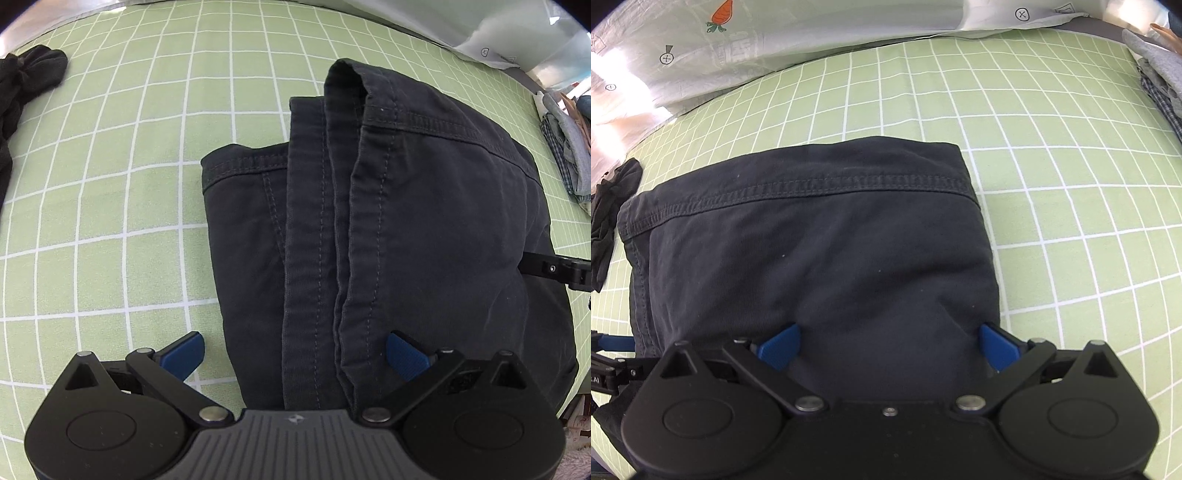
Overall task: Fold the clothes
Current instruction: 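Open the right gripper and smooth the folded trousers flat, then pinch the folded trousers with both grippers and lift them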
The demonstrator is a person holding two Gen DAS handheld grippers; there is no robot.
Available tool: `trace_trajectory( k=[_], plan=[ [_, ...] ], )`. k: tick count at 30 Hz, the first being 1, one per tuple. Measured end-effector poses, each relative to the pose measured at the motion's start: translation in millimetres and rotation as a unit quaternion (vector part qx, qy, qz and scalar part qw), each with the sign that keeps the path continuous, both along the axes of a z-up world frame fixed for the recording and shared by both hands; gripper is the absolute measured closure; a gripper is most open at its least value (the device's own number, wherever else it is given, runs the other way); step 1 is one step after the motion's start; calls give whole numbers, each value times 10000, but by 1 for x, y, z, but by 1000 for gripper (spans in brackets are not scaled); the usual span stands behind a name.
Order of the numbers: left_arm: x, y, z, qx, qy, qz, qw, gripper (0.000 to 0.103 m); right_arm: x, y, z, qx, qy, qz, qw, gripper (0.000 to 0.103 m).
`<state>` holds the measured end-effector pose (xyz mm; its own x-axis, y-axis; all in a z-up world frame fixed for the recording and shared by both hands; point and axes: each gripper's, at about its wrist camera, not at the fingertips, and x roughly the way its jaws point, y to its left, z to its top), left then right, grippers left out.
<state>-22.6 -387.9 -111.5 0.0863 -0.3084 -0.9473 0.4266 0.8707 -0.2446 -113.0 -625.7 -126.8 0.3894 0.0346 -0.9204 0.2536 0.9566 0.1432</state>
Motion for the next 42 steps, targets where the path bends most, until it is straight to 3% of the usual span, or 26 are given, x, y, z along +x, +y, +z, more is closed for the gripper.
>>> trace_trajectory(
  k=[8,13,15,17,20,24,29,31,32,33,35,36,37,38,42],
  plan=[
    [-6,2,0,27,-78,32,10000,0,1,6,7,-596,32,209,9980,0],
    [-9,6,0,24,-110,61,9999,0,-4,25,14,-1589,-52,657,9851,0],
    [-11,7,0,22,-123,64,9999,0,-5,26,13,-1637,-101,729,9838,0],
    [-12,9,0,-3,-146,86,9999,0,-4,14,8,-1249,-86,494,9909,0],
    [-16,13,1,-50,-216,195,9996,0,-11,-19,-3,-189,-124,-48,9997,0],
    [-22,20,0,-115,-281,437,9986,0,-25,-54,-18,1018,-398,-569,9924,0],
    [-23,25,1,-204,-266,593,9977,1,-23,-34,-17,1172,-526,-120,9916,0],
    [-23,27,7,-362,-306,603,9971,13,-22,-23,-14,1010,-533,31,9935,3],
    [-26,29,12,-377,-376,668,9963,31,-23,-19,-12,956,-570,58,9938,6],
    [-30,31,17,-392,-447,733,9955,44,-26,-20,-10,992,-637,0,9930,16],
    [-38,29,27,-256,-691,678,9950,58,-33,-26,-3,1014,-812,-88,9915,35],
    [-43,27,32,-141,-846,603,9945,65,-38,-29,2,962,-919,-83,9911,58],
    [-47,25,38,-34,-1007,552,9934,71,-44,-32,8,978,-1047,-99,9896,72],
    [-50,25,44,27,-1136,519,9922,83,-51,-34,14,1028,-1168,-139,9877,75],
    [-44,37,65,-292,-1250,584,9900,86,-69,-24,45,683,-1573,21,9852,82]
  ],
)
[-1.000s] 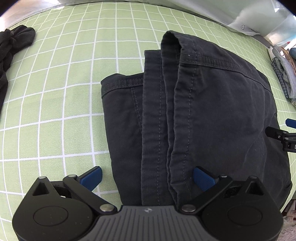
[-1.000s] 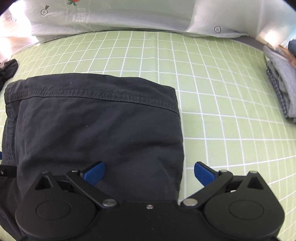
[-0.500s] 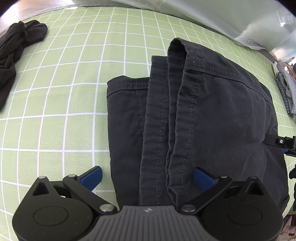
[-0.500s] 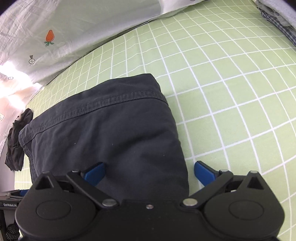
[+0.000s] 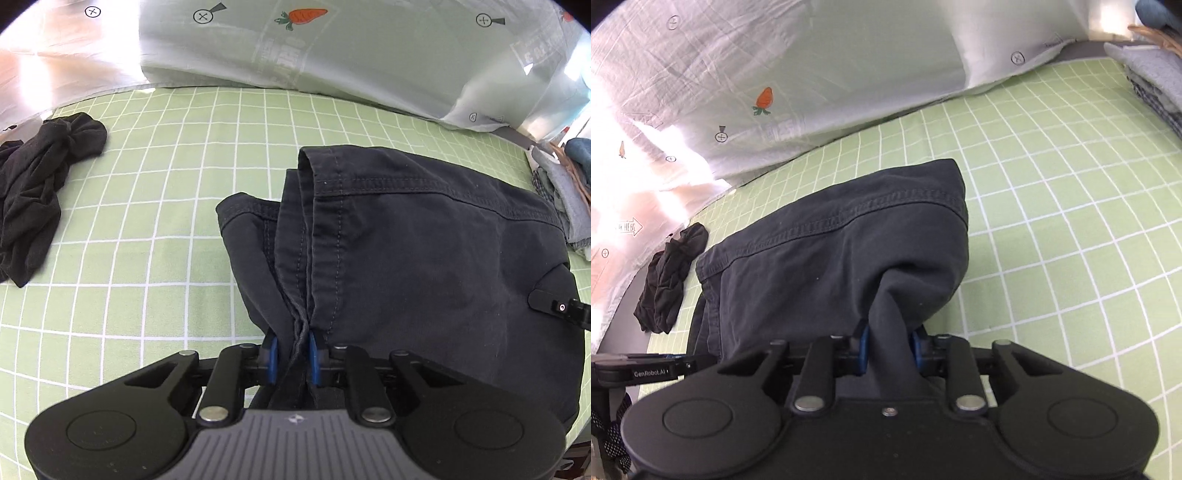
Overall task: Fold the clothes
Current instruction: 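Pinch the folded trousers with both grippers and lift them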
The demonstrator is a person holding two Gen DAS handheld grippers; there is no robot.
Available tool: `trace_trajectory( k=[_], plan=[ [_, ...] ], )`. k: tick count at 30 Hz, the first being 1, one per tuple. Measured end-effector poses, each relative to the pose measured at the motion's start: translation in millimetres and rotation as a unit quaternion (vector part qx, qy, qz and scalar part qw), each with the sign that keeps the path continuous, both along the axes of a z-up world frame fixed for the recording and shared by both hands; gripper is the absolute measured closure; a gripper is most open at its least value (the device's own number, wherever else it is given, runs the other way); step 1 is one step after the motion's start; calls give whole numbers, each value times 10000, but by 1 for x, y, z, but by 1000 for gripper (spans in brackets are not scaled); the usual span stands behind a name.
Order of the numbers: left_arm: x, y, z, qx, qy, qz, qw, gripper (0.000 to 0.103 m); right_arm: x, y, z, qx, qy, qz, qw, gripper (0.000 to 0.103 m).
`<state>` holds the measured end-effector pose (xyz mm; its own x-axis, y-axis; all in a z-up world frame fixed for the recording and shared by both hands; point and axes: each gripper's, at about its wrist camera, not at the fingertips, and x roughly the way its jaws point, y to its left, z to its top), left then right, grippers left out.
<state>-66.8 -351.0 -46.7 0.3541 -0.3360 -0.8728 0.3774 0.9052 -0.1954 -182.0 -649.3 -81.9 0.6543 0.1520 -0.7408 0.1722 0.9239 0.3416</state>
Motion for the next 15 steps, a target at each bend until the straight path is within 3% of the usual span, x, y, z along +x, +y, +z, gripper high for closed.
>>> trace_trajectory(
  k=[8,15],
  plan=[
    [-1,2,39,-566,-240,-126,9980,88,-22,13,64,-350,-674,-75,9971,84],
    [6,-49,89,-841,-923,-781,9891,88,-46,-1,108,-415,-1095,-637,9911,84]
  ],
)
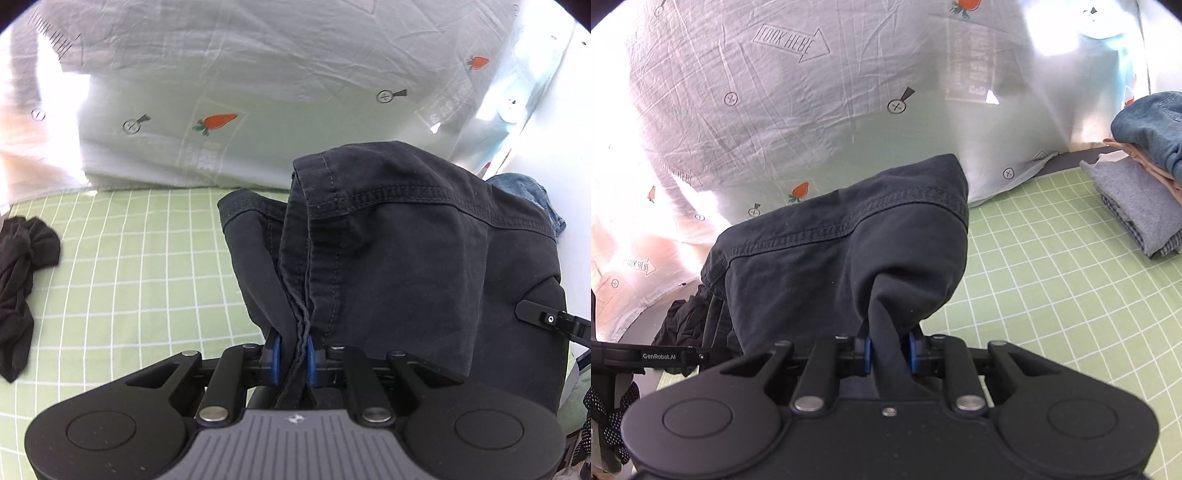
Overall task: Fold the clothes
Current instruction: 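Pinch the folded trousers with both grippers and lift them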
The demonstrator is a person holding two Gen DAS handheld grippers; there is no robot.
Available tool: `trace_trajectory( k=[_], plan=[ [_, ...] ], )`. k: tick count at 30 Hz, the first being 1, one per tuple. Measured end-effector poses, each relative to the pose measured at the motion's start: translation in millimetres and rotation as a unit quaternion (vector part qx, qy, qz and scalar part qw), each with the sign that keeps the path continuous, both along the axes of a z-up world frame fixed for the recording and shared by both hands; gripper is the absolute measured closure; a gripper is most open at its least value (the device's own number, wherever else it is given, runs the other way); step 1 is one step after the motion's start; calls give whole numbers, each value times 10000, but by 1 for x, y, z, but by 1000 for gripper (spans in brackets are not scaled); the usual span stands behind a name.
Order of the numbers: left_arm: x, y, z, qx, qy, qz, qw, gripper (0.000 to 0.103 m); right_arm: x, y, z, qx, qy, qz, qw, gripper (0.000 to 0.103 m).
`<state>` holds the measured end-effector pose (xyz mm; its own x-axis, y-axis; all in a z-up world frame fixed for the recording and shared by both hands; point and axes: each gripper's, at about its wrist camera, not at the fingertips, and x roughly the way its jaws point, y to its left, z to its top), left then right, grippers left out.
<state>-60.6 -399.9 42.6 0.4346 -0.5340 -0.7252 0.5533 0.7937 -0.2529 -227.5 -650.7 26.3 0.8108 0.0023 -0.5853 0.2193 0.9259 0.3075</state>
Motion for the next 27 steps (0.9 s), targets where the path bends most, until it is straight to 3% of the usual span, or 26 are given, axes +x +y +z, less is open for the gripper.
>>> trace_trajectory(
  k=[5,10,16,20,23,27],
  plan=[
    [-22,-59,34,-238,-315,-54,9992,89,-29,-47,17,194,-499,-483,9974,84],
    [-62,-151,65,-699,-329,298,9966,89,-54,-144,35,217,-920,-324,9950,84],
    [-90,-290,116,-1249,-551,209,9904,89,-82,-280,101,-407,-1321,-59,9904,84],
    [-93,-386,139,-1626,-867,39,9829,89,-92,-365,149,-1132,-1598,-157,9805,84],
    [-88,-459,141,-1746,-1119,-10,9783,89,-88,-421,167,-1741,-1825,-318,9672,84],
    [-69,-544,118,-1495,-1088,104,9827,88,-60,-491,156,-2149,-1997,-638,9539,84]
  ],
)
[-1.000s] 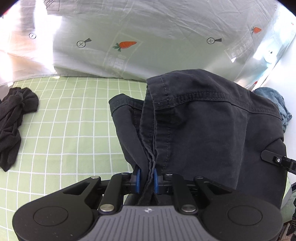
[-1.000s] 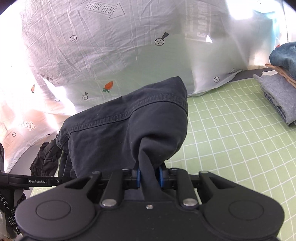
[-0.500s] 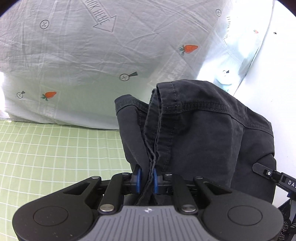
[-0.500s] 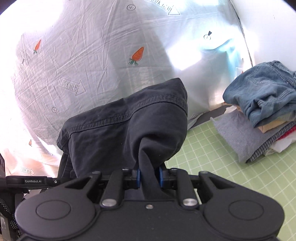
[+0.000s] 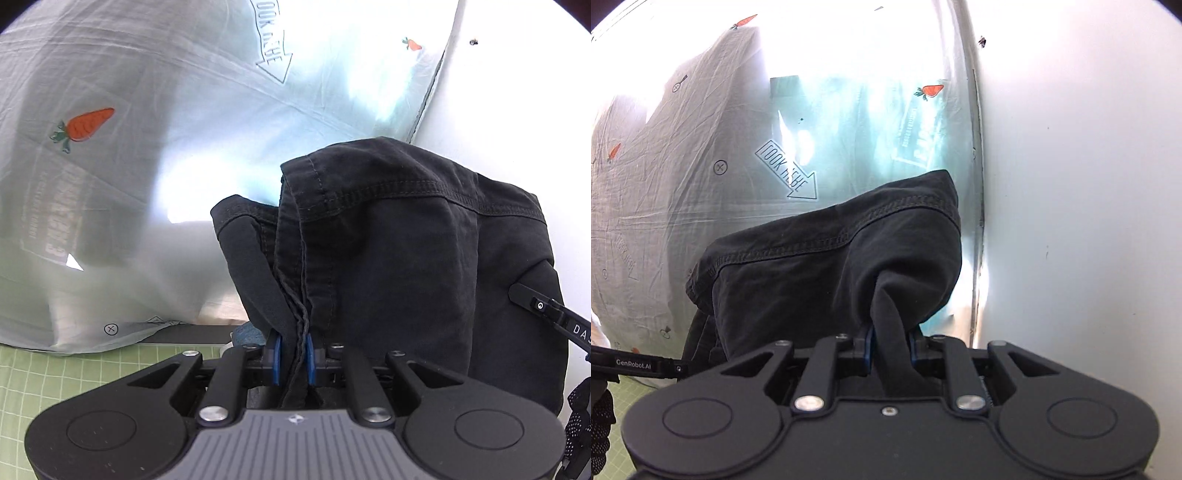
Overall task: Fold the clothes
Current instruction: 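Pinch the folded trousers with both grippers and lift them, then lower the folded trousers onto the clothes stack and open both grippers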
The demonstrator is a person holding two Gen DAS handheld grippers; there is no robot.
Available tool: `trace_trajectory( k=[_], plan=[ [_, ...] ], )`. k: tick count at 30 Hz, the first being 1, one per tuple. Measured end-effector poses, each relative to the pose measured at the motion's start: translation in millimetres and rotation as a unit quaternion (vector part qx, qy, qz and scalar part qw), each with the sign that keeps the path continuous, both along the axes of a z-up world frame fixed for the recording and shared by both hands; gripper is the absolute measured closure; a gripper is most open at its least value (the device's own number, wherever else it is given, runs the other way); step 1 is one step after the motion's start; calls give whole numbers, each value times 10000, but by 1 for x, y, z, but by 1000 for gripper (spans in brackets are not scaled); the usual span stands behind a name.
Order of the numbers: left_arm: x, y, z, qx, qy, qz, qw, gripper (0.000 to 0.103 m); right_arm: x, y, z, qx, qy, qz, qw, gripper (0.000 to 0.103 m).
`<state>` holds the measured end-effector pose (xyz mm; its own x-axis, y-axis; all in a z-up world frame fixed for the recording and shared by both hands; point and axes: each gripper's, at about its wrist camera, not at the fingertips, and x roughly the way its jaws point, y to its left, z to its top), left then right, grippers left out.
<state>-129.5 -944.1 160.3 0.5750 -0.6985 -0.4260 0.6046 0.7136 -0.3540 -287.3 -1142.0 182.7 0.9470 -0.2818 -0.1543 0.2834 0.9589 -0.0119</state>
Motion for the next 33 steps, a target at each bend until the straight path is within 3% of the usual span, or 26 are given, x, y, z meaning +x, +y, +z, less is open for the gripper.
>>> trace_trajectory(
  k=[4,6,8,11,13,19,27,29,30,31,33],
  plan=[
    [31,-76,-50,815,156,161,9964,88,50,-57,-53,7,304,-407,9987,83],
    [45,-103,-76,1274,164,397,9909,86,80,-85,-97,168,655,-673,9954,83],
    [53,-120,-93,1437,180,414,9886,83,102,-102,-137,239,933,-953,9908,81],
    [50,-140,-100,1673,-296,463,9844,81,119,-107,-176,0,919,-1123,9894,73],
    [57,-146,-105,1708,-384,527,9831,81,132,-106,-182,-214,1106,-1222,9861,73],
    [95,-151,-111,1543,350,576,9857,79,163,-124,-182,-161,1449,-1198,9820,73],
    [115,-140,-103,1747,957,428,9790,70,173,-115,-170,-243,1721,-1343,9756,67],
    [111,-130,-100,1719,1065,391,9786,65,166,-114,-162,-168,1758,-1395,9744,61],
    [107,-125,-98,1701,1106,367,9785,61,161,-114,-158,-165,1762,-1459,9733,51],
    [103,-119,-95,1683,1130,346,9786,58,156,-113,-154,-172,1763,-1529,9722,32],
    [96,-107,-90,1645,1066,317,9801,46,144,-110,-145,-255,1715,-1567,9723,9]
  ],
)
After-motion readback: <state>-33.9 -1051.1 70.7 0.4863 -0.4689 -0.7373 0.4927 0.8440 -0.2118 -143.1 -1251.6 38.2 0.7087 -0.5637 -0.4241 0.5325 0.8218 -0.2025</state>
